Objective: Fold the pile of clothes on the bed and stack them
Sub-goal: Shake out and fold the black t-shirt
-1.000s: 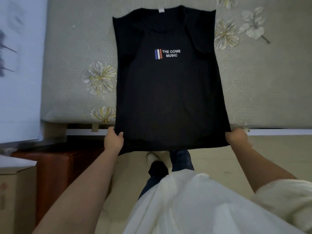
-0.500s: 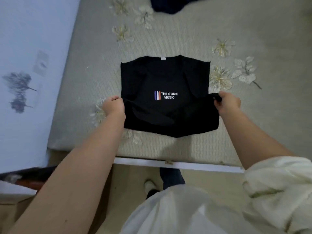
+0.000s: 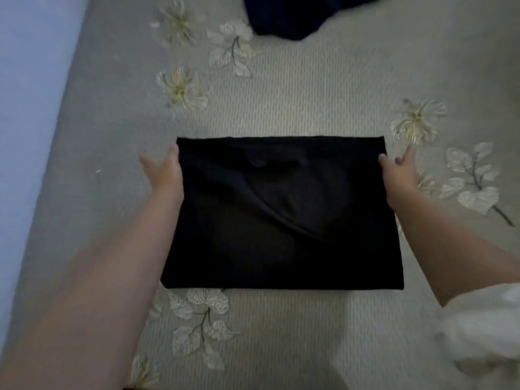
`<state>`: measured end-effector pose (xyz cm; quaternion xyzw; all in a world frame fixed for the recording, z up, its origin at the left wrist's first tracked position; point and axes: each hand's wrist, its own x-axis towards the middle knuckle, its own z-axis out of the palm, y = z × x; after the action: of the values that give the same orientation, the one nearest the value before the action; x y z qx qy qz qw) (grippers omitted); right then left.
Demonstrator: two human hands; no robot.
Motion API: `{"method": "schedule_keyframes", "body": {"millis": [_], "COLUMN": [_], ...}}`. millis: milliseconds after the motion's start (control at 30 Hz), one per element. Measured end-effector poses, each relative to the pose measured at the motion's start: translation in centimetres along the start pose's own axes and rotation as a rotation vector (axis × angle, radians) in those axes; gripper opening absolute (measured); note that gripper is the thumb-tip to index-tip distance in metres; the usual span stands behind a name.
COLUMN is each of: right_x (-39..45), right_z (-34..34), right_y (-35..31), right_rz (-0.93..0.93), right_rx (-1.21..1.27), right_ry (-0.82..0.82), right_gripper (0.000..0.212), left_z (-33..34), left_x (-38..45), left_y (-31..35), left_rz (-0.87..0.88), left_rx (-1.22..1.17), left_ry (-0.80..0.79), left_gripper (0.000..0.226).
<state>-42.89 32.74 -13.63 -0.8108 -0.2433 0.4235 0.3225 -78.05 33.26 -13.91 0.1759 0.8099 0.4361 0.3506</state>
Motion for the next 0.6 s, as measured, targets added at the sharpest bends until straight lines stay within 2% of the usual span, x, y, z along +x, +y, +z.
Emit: {"method": "schedule_keyframes", "body": {"millis": [100, 167, 200, 300, 467, 533, 600], "right_x": [-1.2, -2.4, -3.1, -4.2, -3.5, -2.7, -1.6], "right_z": [0.8, 1.0, 1.0, 0.3, -1.2, -0.9, 0.5], "right_y": [4.3, 7.0, 8.2, 11.0, 11.0, 9.4, 6.8], "right_rz": [-0.296, -0.363, -0.355, -0.351, -0.327, -0.417, -0.592], "right_rx": [-0.676, -0.861, -0.888, -0.966, -0.943, -0.894, -0.911], "right_ry": [0.055, 0.030, 0.020, 0.037, 0.129, 0.174, 0.130], "right_gripper": [0.058, 0.057, 0.057, 0.051, 0.049, 0.047, 0.044], "left_z": [-0.1, -0.7, -1.0, -1.9, -3.9, -4.2, -4.2], "left_x": [-2.9, -4.6, -5.3, -5.9, -5.0, -5.0, -5.0], "left_y": [-4.6, -7.8, -9.0, -12.0, -12.9, -13.0, -12.8], "left_rz": [0.383, 0.614, 0.672, 0.642, 0.602, 0.581, 0.535], "left_rx": [0.595, 0.858, 0.969, 1.153, 1.206, 1.187, 1.157], "left_ry": [-0.178, -0.311, -0.376, -0.433, -0.402, -0.383, -0.332], "left_gripper": [0.061, 0.055, 0.054, 0.057, 0.060, 0.064, 0.065]}}
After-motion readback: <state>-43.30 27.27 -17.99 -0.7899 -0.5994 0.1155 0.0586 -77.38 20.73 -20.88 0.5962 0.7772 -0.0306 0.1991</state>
